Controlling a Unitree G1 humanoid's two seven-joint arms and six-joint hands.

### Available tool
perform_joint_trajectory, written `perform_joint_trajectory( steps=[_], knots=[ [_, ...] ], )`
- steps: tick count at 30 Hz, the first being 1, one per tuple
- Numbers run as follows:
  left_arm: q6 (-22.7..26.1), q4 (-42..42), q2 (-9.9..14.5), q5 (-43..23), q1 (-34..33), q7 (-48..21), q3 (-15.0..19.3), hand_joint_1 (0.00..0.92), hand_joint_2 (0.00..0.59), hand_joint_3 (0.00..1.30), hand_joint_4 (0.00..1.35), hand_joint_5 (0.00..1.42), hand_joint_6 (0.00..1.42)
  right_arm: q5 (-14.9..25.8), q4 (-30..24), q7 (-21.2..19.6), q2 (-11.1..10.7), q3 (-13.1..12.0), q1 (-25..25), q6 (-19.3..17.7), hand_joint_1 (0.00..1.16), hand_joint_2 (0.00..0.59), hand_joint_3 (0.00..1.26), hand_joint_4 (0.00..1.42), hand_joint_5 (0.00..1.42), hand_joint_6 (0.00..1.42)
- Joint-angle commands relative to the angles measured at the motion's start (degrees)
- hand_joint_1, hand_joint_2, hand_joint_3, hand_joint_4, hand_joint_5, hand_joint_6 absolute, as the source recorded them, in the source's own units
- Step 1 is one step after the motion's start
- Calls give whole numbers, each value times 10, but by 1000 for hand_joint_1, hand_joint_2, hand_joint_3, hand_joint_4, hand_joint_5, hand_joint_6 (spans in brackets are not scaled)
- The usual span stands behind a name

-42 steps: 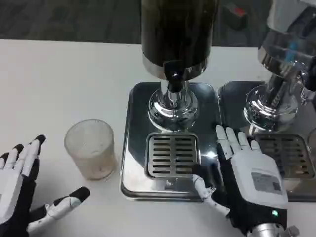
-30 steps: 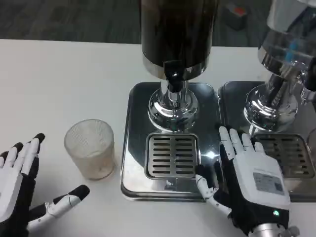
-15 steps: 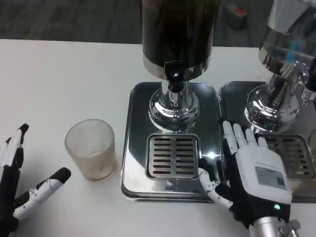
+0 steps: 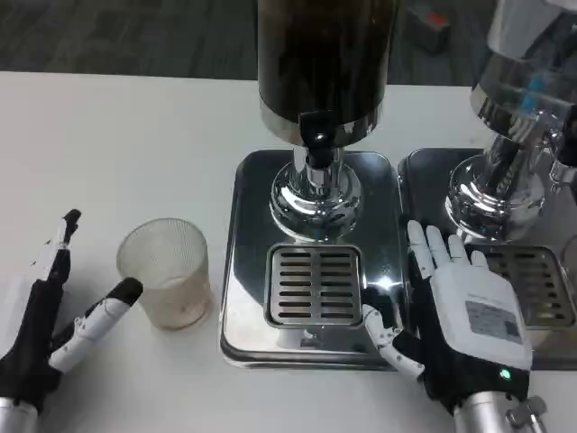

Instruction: Grasp the cup under the faucet to collect the drink, then remove the cup.

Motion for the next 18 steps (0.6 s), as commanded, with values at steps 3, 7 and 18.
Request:
perform_joint_trajectory(
  steps=[3, 7, 18],
  knots=[
    [-26, 42, -2, -4, -41, -43, -19, 0, 0, 0, 0, 0, 0, -3, -5, 1, 2, -3, -7, 4, 295, 408, 12, 0, 0, 6],
    [-40, 57, 0, -3, -53, -60, -30, 0, 0, 0, 0, 0, 0, -3, -5, 1, 4, -3, -7, 6, 297, 408, 13, 0, 0, 7],
    [-25, 97, 4, 24, -93, -64, -59, 1, 0, 0, 0, 0, 0, -2, -3, 0, 10, -1, -10, 10, 301, 408, 28, 0, 0, 8]
  ],
)
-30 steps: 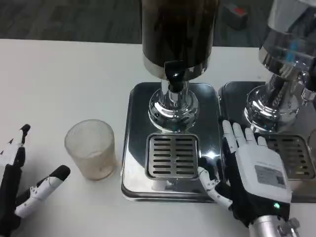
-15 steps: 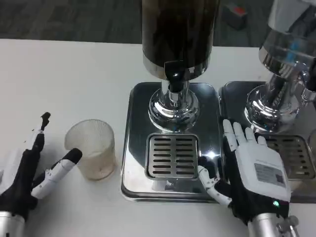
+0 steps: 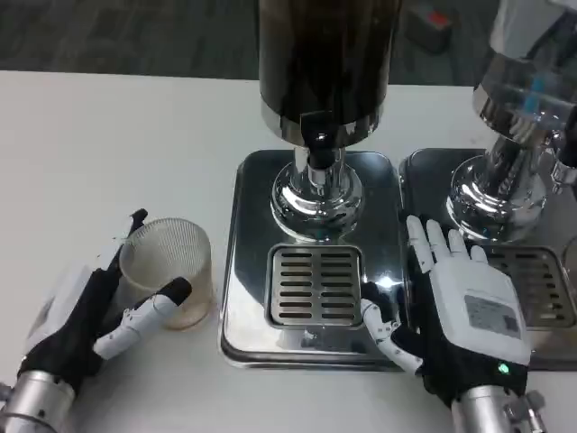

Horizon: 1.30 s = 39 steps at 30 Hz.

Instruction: Grasp the cup under the faucet to collect the drink, then remove the cup.

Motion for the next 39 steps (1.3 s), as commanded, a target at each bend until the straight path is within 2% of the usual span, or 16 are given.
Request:
perform_joint_trajectory(
  steps=[1, 7, 23, 30, 36, 39],
  knots=[
    [12, 16, 0, 14, -22, 6, -10, 14, 0, 0, 0, 0, 0, -1, -5, 2, 3, 0, -2, 5, 301, 408, 29, 0, 0, 8],
    [24, 26, -20, 18, -36, 23, -15, 35, 0, 0, 0, 0, 0, 0, -8, 9, 0, 0, 0, 4, 298, 401, 34, 0, 0, 20],
    [10, 46, -21, 13, -55, -17, -35, 30, 0, 0, 0, 12, 0, -4, -20, 14, 2, 1, 9, 16, 324, 383, 45, 0, 0, 41],
    [0, 53, -25, 13, -56, -3, -34, 218, 34, 0, 0, 185, 150, -2, -22, 14, 2, 1, 12, 18, 335, 383, 55, 0, 0, 71],
    [-11, 58, -26, 15, -52, 15, -33, 279, 56, 0, 17, 263, 229, 2, -21, 16, 4, -1, 11, 20, 338, 383, 64, 0, 0, 114],
    [-15, 58, -26, 19, -52, 30, -33, 306, 70, 0, 67, 314, 277, 3, -20, 17, 4, -2, 9, 19, 339, 383, 70, 0, 0, 130]
  ],
)
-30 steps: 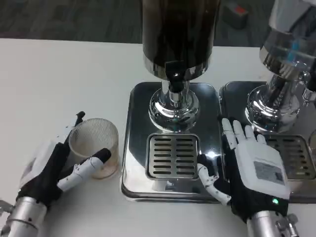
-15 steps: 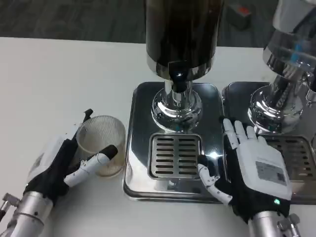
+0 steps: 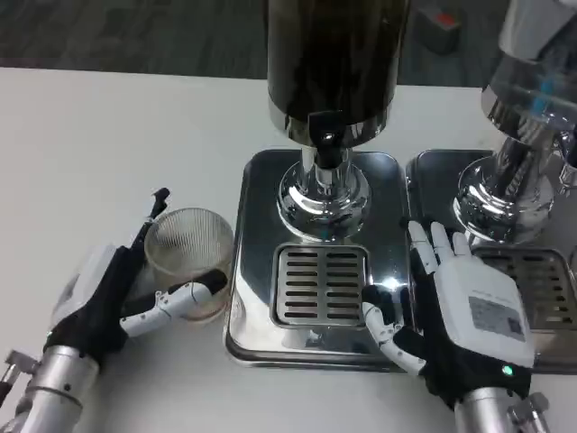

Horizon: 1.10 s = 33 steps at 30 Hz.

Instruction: Grasp the cup under the faucet to collect the drink, then remove the cup.

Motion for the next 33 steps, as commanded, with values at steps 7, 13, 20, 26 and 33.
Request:
perform_joint_trajectory(
  steps=[7, 13, 20, 26, 33],
  knots=[
    [-25, -1, -9, 12, 17, 65, 2, 362, 96, 141, 248, 483, 486, 6, -3, 10, 3, -6, 0, 6, 340, 383, 73, 0, 0, 153],
    [-35, -17, -11, 24, 26, 127, 9, 382, 120, 234, 371, 608, 634, 9, -1, 12, 3, -9, -1, 5, 340, 383, 74, 0, 0, 169],
    [-37, -20, -13, 30, 23, 150, 10, 387, 122, 242, 379, 618, 647, 10, 2, 13, 4, -11, -1, 6, 340, 383, 74, 0, 0, 173],
    [-38, -21, -13, 31, 21, 156, 9, 398, 119, 254, 380, 626, 657, 10, 0, 13, 6, -12, 1, 8, 340, 383, 74, 0, 0, 175],
    [-42, -26, -13, 31, 21, 158, 10, 400, 120, 253, 394, 636, 687, 8, 1, 10, 8, -11, 3, 10, 340, 383, 74, 0, 0, 194]
  ],
)
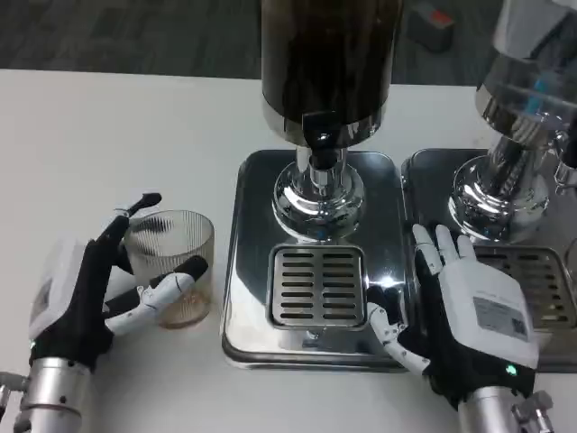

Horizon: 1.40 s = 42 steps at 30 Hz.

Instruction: Grasp the cup under the faucet to collect the drink, then remove the cup.

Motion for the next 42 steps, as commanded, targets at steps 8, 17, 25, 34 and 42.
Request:
perform_joint_trajectory(
  steps=[8, 17, 25, 34, 42],
  knots=[
    [-28, -39, 3, 0, 5, 12, 9, 411, 111, 262, 396, 645, 709, 7, 3, -15, 11, -2, 8, 1, 340, 383, 74, 0, 2, 199],
    [-26, -37, 7, 4, 4, 10, 8, 412, 111, 265, 397, 646, 728, 5, 5, -15, 15, -2, 9, 3, 340, 383, 74, 0, 3, 201],
    [-38, -56, 1, 1, 6, 10, 8, 412, 111, 268, 402, 652, 733, 2, 4, -14, 15, -3, 9, 3, 331, 389, 74, 0, 4, 204],
    [-40, -77, 2, 6, 12, 15, 12, 419, 120, 285, 412, 660, 741, 5, 9, -17, 19, -6, 6, 2, 324, 391, 74, 0, 4, 206],
    [-39, -72, 1, 15, -8, 8, 4, 425, 121, 285, 412, 662, 755, 8, 20, -24, 23, -7, -2, -1, 321, 391, 74, 0, 4, 208]
  ],
)
